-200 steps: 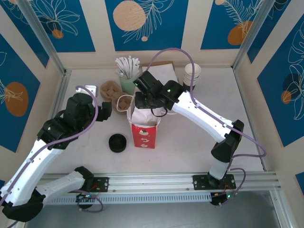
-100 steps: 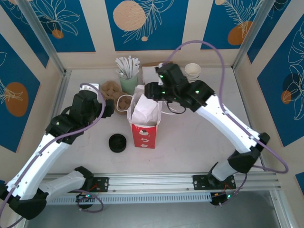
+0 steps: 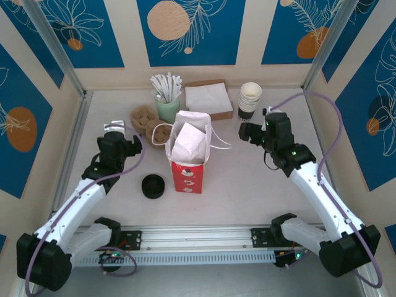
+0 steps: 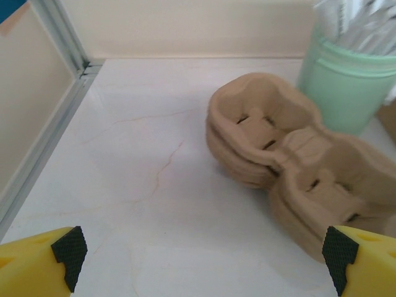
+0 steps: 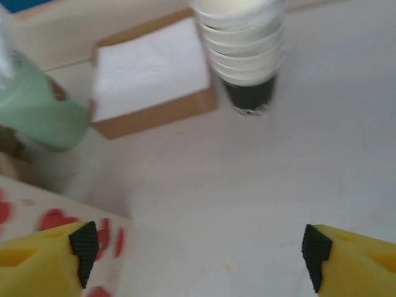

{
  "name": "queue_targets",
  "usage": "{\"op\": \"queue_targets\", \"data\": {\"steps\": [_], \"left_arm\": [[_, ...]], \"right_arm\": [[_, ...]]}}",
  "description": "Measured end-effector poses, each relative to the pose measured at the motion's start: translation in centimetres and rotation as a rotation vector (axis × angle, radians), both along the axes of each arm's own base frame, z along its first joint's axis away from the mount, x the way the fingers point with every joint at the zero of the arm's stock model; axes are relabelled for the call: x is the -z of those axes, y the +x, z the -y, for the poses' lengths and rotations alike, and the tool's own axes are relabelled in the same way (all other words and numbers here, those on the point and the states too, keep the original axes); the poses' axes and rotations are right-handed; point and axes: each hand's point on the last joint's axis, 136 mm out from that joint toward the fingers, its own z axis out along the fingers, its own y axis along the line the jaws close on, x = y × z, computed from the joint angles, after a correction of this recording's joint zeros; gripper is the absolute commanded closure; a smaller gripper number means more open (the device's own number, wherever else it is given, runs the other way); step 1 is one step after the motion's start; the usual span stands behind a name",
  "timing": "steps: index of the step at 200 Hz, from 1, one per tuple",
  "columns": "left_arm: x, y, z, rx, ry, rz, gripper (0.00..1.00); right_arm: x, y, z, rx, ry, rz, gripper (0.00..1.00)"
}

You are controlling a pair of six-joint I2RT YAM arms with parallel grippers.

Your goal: Pack the takeout coffee

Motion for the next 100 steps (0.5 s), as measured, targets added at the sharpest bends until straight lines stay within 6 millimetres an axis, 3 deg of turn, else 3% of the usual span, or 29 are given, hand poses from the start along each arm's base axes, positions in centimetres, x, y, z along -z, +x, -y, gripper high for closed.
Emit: {"op": "queue_targets", "data": {"steps": [48, 79, 100], "left_arm": [[3.3, 0.9, -1.9, -0.084, 0.04, 0.082, 0.01], [6.9, 1.2, -3.7, -0.147, 0.075, 0.044, 0.01], [8.0, 1.8, -4.6, -0.162, 0.094, 0.03, 0.01]], "right_arm": [[8.3, 1.2, 5.5, 0.117, -0.1, -0.016, 0.0], [12.0, 2.3, 6.3, 0.106, -0.146, -0.014, 0.0], [13.9, 2.8, 6.2, 0.079, -0.168, 0.015, 0.01]]}}
